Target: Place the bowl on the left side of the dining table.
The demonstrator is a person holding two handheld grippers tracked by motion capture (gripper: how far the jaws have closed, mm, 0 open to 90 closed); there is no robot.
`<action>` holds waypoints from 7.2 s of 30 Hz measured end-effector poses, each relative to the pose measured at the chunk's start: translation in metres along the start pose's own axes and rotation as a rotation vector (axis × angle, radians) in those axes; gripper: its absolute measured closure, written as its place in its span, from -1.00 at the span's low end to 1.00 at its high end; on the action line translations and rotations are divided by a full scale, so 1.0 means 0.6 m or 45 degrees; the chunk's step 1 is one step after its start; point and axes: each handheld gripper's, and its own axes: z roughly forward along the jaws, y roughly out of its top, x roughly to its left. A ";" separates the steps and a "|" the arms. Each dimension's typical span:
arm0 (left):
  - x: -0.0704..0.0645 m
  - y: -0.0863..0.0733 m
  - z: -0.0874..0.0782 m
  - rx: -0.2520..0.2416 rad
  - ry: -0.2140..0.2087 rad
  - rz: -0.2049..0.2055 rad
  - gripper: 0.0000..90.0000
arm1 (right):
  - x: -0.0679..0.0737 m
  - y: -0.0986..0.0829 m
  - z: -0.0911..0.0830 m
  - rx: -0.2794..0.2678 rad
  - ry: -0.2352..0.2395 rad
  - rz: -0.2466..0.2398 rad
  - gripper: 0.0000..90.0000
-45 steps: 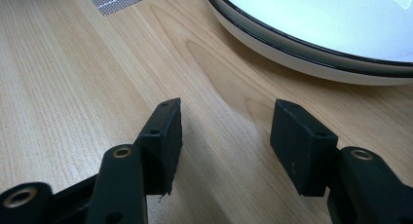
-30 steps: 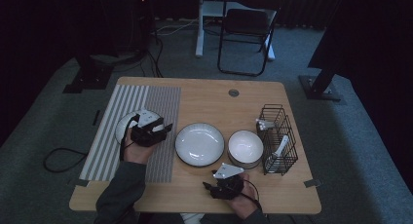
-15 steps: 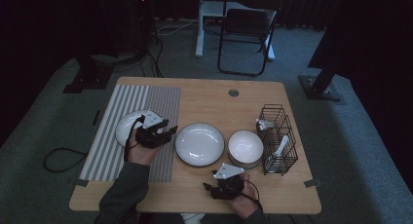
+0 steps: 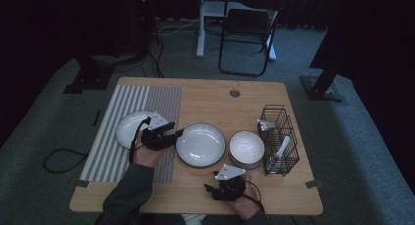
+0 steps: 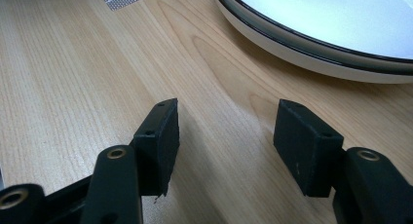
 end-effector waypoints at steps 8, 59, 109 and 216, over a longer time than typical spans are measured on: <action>-0.015 0.007 0.013 0.024 -0.054 0.020 0.22 | 0.000 -0.001 -0.001 -0.001 0.002 -0.004 -0.07; -0.097 0.098 0.081 0.046 -0.237 0.195 0.20 | 0.001 -0.005 -0.005 -0.003 0.000 -0.006 -0.08; -0.182 0.128 0.147 0.123 -0.363 0.289 0.20 | 0.001 -0.005 -0.005 -0.005 0.000 -0.004 -0.08; -0.142 0.127 0.166 0.143 -0.489 -0.097 0.83 | 0.001 -0.005 -0.005 -0.004 0.002 -0.007 -0.10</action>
